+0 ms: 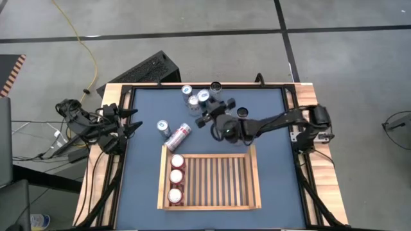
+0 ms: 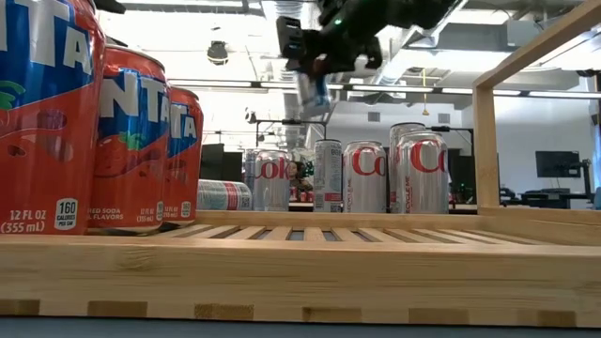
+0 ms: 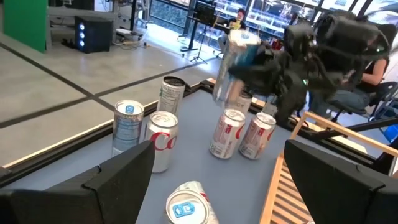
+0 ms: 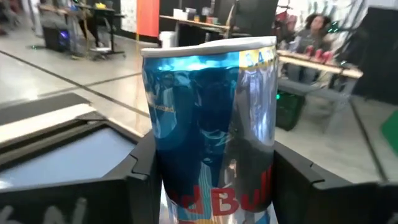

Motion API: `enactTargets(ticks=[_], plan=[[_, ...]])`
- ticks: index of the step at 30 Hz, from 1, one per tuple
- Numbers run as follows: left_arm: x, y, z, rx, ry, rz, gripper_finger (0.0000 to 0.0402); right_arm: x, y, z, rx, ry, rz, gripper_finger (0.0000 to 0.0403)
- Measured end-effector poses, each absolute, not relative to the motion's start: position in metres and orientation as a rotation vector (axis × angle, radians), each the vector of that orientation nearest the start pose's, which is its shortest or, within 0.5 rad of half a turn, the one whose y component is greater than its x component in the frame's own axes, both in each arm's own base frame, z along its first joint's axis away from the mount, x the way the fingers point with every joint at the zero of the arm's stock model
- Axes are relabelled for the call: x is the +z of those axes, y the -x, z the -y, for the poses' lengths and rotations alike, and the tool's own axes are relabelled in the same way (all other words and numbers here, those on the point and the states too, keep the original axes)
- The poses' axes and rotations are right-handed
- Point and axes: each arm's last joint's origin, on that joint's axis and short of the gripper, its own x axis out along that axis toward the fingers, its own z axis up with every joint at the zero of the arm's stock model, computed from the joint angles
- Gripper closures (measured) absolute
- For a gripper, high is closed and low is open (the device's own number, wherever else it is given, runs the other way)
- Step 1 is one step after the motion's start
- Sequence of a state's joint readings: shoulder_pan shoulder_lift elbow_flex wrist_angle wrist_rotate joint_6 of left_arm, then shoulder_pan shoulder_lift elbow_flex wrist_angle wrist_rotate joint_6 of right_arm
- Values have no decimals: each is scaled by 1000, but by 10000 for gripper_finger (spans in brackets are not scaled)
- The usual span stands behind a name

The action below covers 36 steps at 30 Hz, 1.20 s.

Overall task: Place canned beverage on shelf
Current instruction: Put the bottom blue soda can on the shelf

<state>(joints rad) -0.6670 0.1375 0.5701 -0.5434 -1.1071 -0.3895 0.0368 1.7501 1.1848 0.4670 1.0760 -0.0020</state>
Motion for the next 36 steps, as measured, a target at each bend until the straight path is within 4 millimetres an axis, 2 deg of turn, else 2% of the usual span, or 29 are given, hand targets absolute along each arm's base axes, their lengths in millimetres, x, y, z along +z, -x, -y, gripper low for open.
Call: enactTargets(ticks=[2,4,7,13,19,22,24,31,36], plan=[[287,-44,2,446,293,10,53,287,-374,15,-1050,62,-72,207],[286,-44,2,447,299,6,53,294,-351,21,-1063,46,-53,207],[286,-44,2,448,299,4,53,291,-311,33,-1099,-20,-16,207],[286,-44,1,460,298,7,53,263,-237,56,-1213,-101,37,206],[286,-43,0,508,293,19,53,212,-192,72,-1321,-187,38,205],[286,-43,-1,539,283,26,53,185,-179,75,-1349,-249,56,203],[286,-43,-1,553,282,29,53,174,-175,74,-1347,-276,90,203],[286,-42,-1,566,273,27,53,153,-180,76,-1357,-274,100,203],[285,-42,-2,598,261,29,53,139,-184,83,-1441,-288,128,202]])
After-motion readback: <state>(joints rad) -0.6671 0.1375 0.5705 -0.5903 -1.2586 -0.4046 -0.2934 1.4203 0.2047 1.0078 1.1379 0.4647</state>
